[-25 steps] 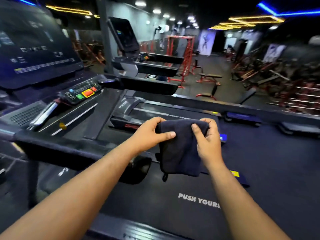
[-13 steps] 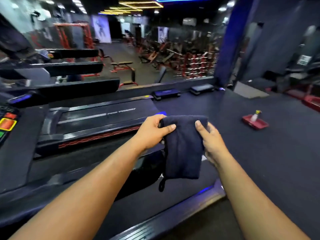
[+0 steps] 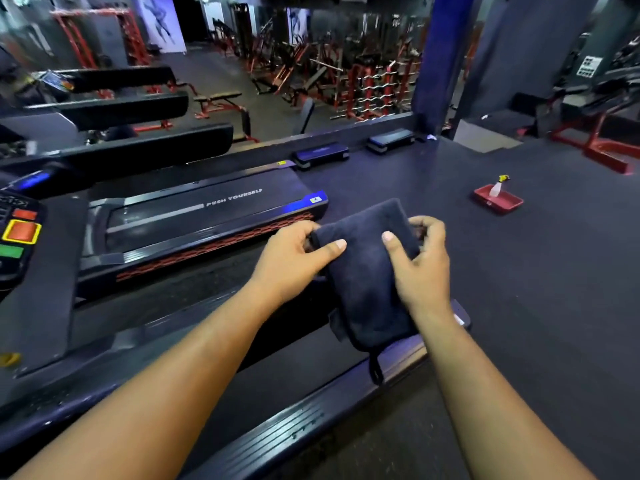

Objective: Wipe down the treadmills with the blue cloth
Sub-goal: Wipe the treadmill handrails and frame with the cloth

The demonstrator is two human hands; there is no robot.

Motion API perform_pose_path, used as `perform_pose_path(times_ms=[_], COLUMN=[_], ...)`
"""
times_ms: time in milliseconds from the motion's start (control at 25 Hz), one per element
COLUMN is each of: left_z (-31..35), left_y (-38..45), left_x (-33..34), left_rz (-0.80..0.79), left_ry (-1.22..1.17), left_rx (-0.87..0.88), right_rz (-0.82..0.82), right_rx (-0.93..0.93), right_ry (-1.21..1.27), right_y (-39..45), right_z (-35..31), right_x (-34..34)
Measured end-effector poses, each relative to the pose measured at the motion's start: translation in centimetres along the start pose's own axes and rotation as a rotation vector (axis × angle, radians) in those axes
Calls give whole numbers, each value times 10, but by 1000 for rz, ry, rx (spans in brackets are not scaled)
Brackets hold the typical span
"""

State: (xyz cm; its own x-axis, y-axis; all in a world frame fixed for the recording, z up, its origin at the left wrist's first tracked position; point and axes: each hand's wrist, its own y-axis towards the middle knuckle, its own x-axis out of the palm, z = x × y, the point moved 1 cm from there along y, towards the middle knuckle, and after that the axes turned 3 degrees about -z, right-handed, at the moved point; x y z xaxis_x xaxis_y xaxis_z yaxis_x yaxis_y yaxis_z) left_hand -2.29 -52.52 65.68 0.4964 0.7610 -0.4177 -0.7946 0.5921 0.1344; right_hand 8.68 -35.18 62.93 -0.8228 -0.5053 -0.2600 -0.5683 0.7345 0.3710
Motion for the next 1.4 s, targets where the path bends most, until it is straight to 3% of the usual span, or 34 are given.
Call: perform_pose_path(times_ms=[80, 160, 240, 320, 440, 520, 600, 680, 760, 840, 920, 1080, 1200, 1320, 1400], left_z=[-19, -39, -58, -76, -96, -102, -103, -105, -107, -109, -108, -109, -107, -108, -109], left_y=[-15, -30, -50, -70, -100, -111, -111, -106, -103, -99, -98, -97, -96, -97, -99], left_x=[-32, -62, -90, -117, -147, -153, -152, -150, -148, -147, -146, -146, -143, -144, -144], left_rz=[21, -6, -118, -288, -493, -526, -525, -538, -563, -573, -579, -574, -573, -567, -579], left_ry=[467, 838, 1001, 1115, 1087, 1022, 998, 973, 963, 947, 926, 908, 910, 908, 891], left_rx=[-5, -4, 18, 98, 206, 289, 331, 328, 324, 334, 334, 314, 315, 321, 314], right_rz=[71, -120, -270, -222, -139, -60, -94, -216, -273, -202, -106, -34, -81, -105, -38], right_rx=[-210, -280, -262, -271, -73, 76, 57, -89, -194, -26, 189, 14, -36, 198, 254], right_ry=[-198, -412, -598, -630, -517, -454, -445, -551, -749, -796, -639, -408, -573, -649, -572], right_y=[-37, -88, -121, -106, -78, -101, -146, -173, -142, -92, -77, -169, -147, -71, -83], right_z=[-14, -16, -5, 6, -8, -31, -55, -55, -43, -33, -35, -45, -33, -30, -33], right_x=[34, 87, 123, 125, 116, 139, 165, 168, 149, 135, 140, 178, 163, 140, 149])
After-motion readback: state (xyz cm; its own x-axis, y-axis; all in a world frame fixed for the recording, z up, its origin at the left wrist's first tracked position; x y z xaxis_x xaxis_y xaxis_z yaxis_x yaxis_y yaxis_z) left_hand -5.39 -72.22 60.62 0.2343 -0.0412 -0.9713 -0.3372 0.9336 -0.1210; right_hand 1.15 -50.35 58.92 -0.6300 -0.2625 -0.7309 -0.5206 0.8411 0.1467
